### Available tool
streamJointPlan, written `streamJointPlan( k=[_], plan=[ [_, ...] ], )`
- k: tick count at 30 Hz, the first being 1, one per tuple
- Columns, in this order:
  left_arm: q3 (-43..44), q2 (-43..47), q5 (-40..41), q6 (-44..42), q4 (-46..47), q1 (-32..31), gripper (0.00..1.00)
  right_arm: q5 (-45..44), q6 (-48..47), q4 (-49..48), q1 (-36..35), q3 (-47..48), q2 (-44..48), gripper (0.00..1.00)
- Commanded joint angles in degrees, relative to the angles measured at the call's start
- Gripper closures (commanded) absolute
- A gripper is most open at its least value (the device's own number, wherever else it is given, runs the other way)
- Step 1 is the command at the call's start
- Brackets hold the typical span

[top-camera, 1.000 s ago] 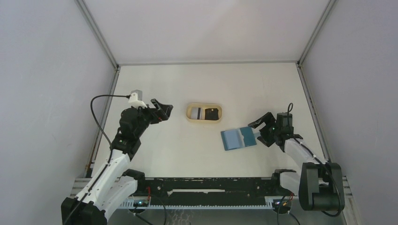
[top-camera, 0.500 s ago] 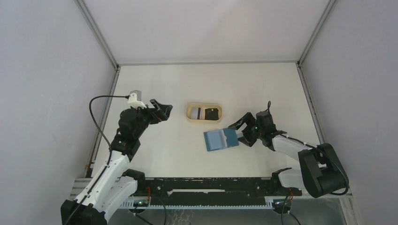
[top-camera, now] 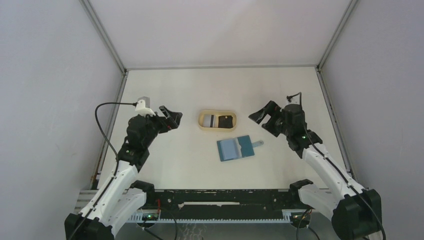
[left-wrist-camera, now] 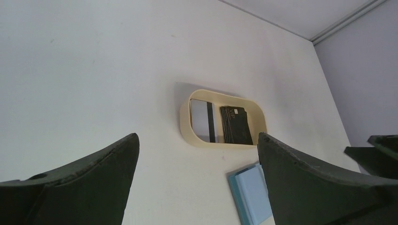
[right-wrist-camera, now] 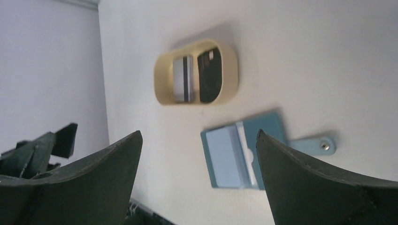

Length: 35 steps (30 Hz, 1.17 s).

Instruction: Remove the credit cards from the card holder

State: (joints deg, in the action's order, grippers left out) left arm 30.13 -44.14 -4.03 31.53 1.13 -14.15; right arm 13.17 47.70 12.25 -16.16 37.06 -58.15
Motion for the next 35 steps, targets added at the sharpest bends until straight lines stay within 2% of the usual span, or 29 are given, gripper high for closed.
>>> streamJointPlan(
  k=[1,6,18,28,33,35],
  plan=[
    [4.81,-0.31,2.04,-0.08,-0.69,0.44,0.00,-8.14,-5.14,3.94,3.13,1.50,2.56,0.00],
    [5.85,0.02,2.85,-0.36,-0.75,0.53,0.00,-10.50,-6.84,5.42,4.27,2.13,3.15,0.00],
    [6.81,-0.05,3.34,-0.85,-3.00,0.52,0.00,-6.82,-11.79,4.77,6.32,2.12,3.43,0.00],
    [7.55,-0.50,3.34,-0.94,-3.80,0.53,0.00,-1.08,-16.24,3.92,7.74,2.10,3.23,0.00],
    [7.75,-0.55,3.35,-1.07,-3.95,0.53,0.00,7.96,-16.96,-0.79,10.31,-0.91,2.62,0.01],
    [7.83,-0.51,3.25,-1.18,-4.13,0.53,0.00,6.97,-16.42,-1.13,10.40,-1.20,2.56,0.00]
  ],
)
